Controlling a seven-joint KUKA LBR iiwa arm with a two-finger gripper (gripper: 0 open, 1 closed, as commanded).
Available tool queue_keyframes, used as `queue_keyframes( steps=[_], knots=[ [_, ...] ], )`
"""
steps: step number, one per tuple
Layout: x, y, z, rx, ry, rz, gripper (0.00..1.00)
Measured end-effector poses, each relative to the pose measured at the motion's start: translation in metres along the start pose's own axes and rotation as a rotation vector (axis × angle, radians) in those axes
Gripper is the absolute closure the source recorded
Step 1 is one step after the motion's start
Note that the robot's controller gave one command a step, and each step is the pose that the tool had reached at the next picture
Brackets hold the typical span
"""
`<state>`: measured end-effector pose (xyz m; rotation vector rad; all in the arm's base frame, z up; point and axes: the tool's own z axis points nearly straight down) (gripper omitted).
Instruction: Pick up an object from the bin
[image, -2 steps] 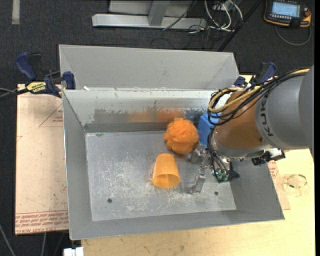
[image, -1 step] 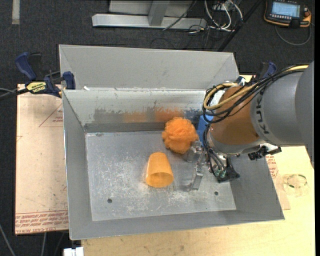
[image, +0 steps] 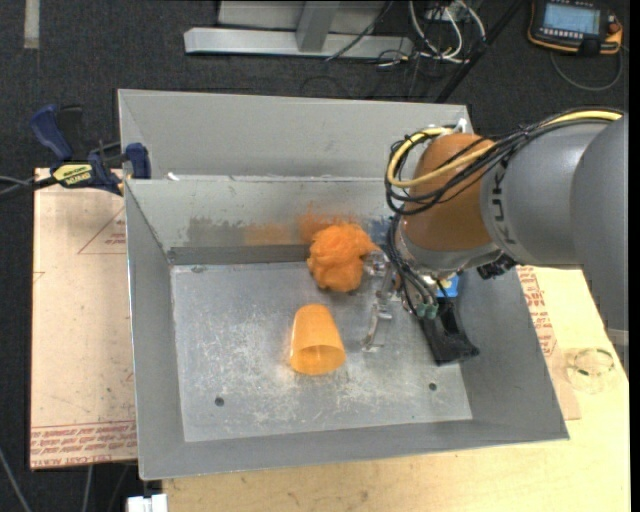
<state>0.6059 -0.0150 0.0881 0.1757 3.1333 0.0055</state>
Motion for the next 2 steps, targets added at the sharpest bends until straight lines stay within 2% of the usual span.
queue_keyframes(
  steps=[1, 2],
  knots=[
    [-0.014, 0.010, -0.015, 0.005, -0.003, 0.093, 0.00],
    [0.035, -0.009, -0.041, 0.000, 0.001, -0.119, 0.00]
  ],
)
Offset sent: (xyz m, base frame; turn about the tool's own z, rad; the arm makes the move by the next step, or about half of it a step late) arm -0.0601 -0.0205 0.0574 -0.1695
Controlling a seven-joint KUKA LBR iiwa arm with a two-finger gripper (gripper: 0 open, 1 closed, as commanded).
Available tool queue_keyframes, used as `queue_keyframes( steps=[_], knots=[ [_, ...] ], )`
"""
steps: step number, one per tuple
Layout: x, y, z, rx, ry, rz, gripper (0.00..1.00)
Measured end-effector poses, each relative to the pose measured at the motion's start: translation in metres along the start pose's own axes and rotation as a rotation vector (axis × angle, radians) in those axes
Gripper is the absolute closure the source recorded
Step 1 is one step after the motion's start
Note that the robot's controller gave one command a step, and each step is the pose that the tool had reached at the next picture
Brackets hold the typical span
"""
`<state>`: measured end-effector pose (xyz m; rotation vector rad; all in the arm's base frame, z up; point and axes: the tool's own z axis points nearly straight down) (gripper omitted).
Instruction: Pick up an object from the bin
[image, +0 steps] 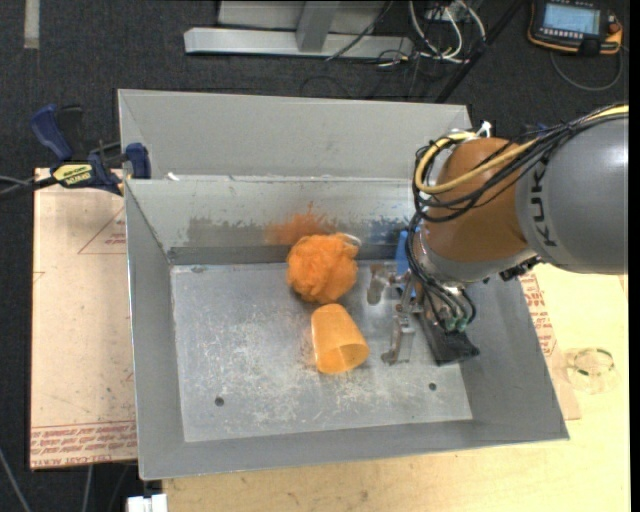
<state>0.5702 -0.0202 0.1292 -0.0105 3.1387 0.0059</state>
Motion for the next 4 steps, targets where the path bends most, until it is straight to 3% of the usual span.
queue_keyframes(
  steps=[1, 2, 3, 4],
  knots=[
    [0.008, -0.006, -0.015, 0.003, 0.002, -0.089, 0.00],
    [0.030, 0.020, -0.018, 0.001, -0.004, -0.084, 0.00],
    [0.030, 0.025, -0.001, 0.000, 0.000, -0.130, 0.00],
    [0.035, 0.004, 0.035, 0.008, -0.037, -0.420, 1.00]
  ],
)
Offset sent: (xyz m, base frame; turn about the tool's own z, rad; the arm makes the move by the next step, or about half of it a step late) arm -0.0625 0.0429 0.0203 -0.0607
